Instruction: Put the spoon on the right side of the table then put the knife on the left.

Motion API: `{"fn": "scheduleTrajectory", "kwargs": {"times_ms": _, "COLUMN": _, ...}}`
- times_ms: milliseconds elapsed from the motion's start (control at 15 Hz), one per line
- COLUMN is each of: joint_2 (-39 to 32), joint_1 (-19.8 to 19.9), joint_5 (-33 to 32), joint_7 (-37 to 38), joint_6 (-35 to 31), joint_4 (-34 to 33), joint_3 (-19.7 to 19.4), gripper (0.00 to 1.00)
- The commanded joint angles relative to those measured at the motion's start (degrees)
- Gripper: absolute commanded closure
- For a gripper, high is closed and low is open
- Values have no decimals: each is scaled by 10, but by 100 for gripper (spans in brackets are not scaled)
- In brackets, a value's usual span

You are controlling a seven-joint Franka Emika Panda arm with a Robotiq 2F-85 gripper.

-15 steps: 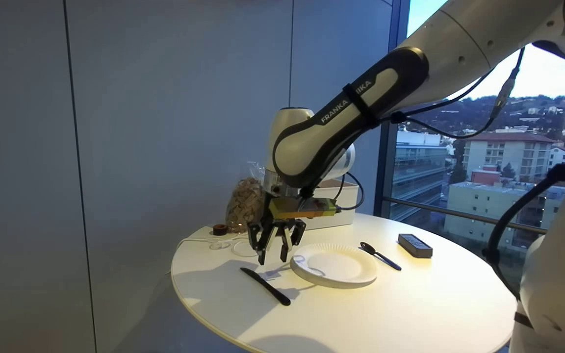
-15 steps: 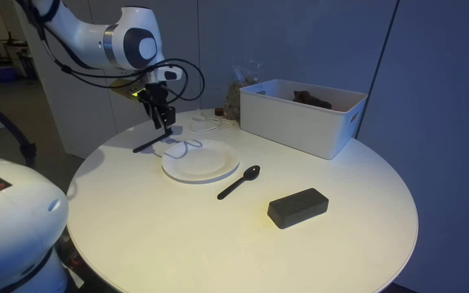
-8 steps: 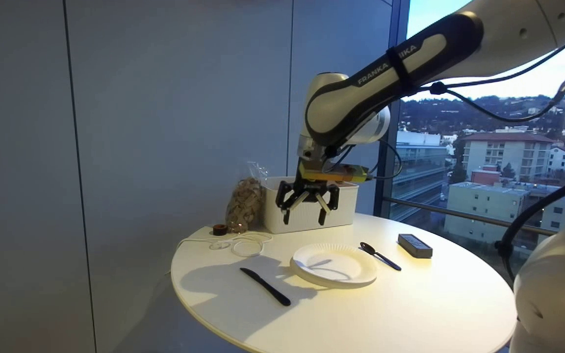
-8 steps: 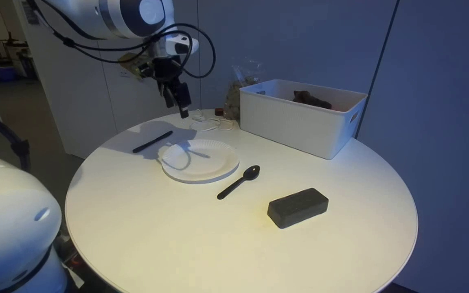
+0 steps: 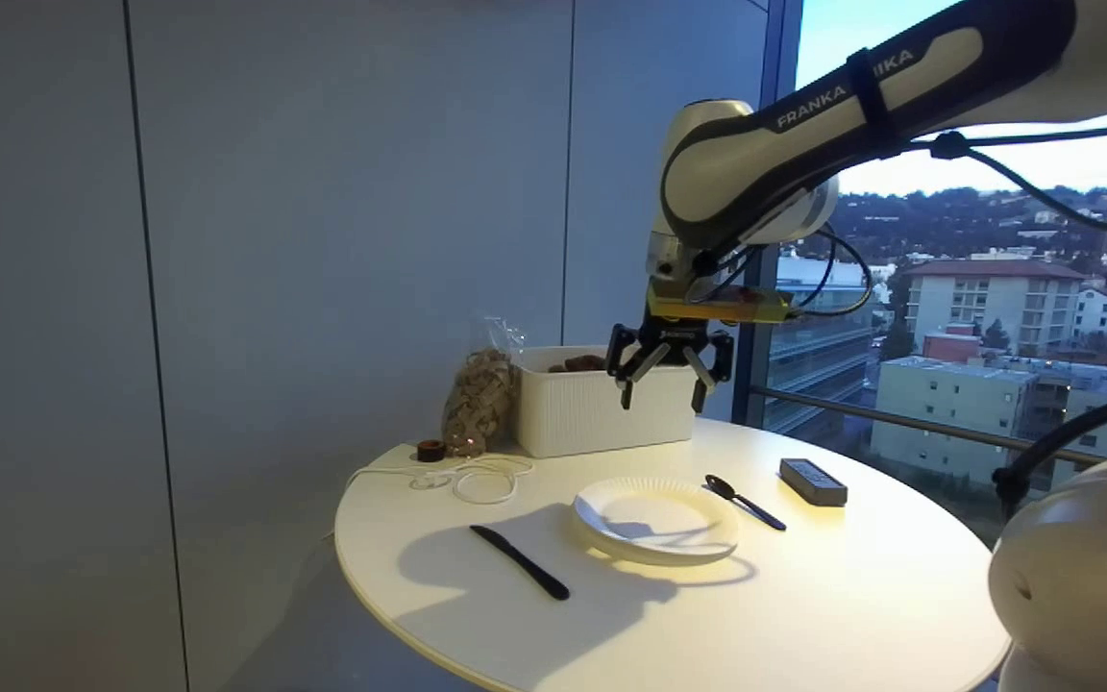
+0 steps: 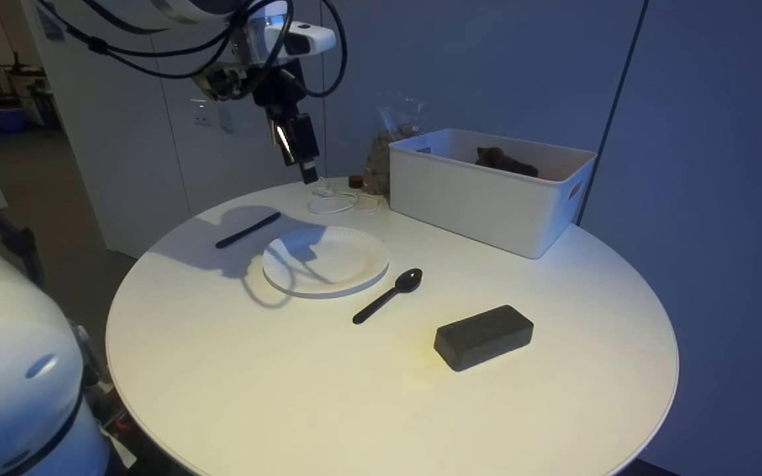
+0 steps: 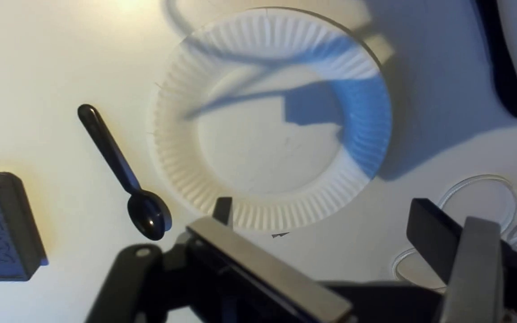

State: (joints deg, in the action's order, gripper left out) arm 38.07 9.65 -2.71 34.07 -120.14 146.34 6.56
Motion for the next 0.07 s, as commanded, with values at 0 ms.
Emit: {"fn": "scheduleTrajectory", "kwargs": {"times_ms": 0, "joint_2": 2, "joint_1": 1, "joint_5": 0, "joint_7": 1, "joint_6": 2, "joint_4": 1, "joint_3": 0, "gripper": 0}}
